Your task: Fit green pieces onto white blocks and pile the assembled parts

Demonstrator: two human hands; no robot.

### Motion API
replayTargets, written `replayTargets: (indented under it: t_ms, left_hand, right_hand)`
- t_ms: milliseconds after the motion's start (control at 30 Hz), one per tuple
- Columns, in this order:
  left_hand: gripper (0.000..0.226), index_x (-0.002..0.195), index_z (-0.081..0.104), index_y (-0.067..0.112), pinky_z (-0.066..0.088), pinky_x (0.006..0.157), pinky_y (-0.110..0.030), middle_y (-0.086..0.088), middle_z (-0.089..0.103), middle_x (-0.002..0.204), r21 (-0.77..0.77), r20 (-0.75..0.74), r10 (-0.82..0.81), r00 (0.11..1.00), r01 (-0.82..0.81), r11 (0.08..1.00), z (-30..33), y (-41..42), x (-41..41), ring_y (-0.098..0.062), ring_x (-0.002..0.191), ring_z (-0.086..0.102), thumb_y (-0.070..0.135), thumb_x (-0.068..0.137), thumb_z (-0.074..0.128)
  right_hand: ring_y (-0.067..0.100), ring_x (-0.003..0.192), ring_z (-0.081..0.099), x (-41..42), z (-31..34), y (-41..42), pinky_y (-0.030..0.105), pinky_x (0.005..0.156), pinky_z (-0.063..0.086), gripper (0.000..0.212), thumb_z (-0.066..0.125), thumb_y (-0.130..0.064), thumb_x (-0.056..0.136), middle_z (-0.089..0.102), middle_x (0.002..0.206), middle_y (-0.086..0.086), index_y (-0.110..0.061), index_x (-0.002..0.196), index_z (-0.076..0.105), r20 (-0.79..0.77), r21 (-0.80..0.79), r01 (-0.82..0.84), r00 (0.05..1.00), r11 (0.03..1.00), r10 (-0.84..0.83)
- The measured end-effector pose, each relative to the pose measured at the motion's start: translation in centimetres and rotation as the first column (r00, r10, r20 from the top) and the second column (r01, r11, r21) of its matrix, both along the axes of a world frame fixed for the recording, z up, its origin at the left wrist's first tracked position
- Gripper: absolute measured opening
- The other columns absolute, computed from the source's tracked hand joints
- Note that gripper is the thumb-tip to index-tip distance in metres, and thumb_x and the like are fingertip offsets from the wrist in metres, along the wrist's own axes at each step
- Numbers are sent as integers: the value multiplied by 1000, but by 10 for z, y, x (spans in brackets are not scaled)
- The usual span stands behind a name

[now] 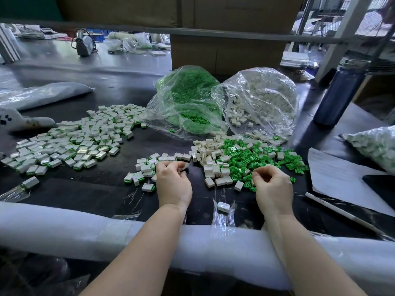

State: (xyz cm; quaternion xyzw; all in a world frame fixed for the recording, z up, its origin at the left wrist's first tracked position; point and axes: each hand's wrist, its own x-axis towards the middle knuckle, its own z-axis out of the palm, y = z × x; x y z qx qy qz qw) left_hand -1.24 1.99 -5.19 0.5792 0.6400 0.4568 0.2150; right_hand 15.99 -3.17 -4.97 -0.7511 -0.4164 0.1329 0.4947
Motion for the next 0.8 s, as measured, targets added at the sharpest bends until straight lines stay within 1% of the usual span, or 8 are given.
replayTargets:
  t_ms: [133,200,233,300,467,567,667,800]
  left_hand:
    - [23,107,65,3,37,94,-17,-6,40,112,-33,-50,-26,998,24,999,1,-1,2,-25,101,55,-1,88,52]
    - [23,106,65,4,39,99,-25,-6,40,112,-26,-68,-49,996,47,999,2,-2,2,-26,105,53,-1,88,53]
    - [23,107,65,5,38,100,-27,-7,42,114,-20,-88,-60,994,59,998,2,-3,2,-27,108,49,0,87,54]
    - [26,112,64,9,29,101,-24,-9,43,119,-26,-168,-94,981,91,996,2,-5,4,-26,113,39,7,89,55]
    - [36,125,55,13,17,107,-25,-5,33,136,-167,-401,-170,900,110,980,-2,-5,8,-25,127,23,29,94,49]
    - [38,126,53,11,15,109,-26,-5,31,139,-172,-405,-154,901,91,981,-3,-4,8,-25,130,19,29,93,49]
    - [34,123,56,13,20,106,-25,-5,36,133,-102,-333,-138,933,110,989,-3,-5,7,-23,125,25,25,91,54]
    - [20,103,66,15,28,95,-22,-1,47,113,-42,-298,-182,937,177,983,-4,-7,8,-19,114,36,27,87,62]
  right_hand:
    - [26,101,57,-1,1,-1,43,92,44,11,64,-10,84,64,96,4,-18,77,62,22,-65,38,999,997,-37]
    - [27,105,56,-1,2,-1,44,94,42,13,63,-10,84,65,103,6,-21,77,62,41,-107,50,998,993,-46]
    - [27,105,56,-1,2,-1,44,94,42,14,63,-10,85,65,105,5,-22,77,62,49,-125,55,998,991,-49]
    - [28,103,56,-1,2,-1,45,93,42,16,61,-11,85,65,104,3,-26,77,61,59,-157,56,997,986,-47]
    - [28,102,55,1,1,0,46,94,42,19,57,-11,86,65,103,4,-28,79,62,76,-192,59,996,980,-45]
    - [27,103,54,0,1,0,45,96,40,22,55,-9,86,63,104,3,-28,78,61,98,-207,55,995,977,-35]
    - [25,107,50,-1,1,0,40,96,35,25,53,-6,83,60,107,2,-29,76,61,120,-224,47,993,973,-20]
    - [24,109,47,-4,3,-1,36,89,29,22,56,-9,78,57,109,0,-31,75,62,144,-266,37,990,963,2]
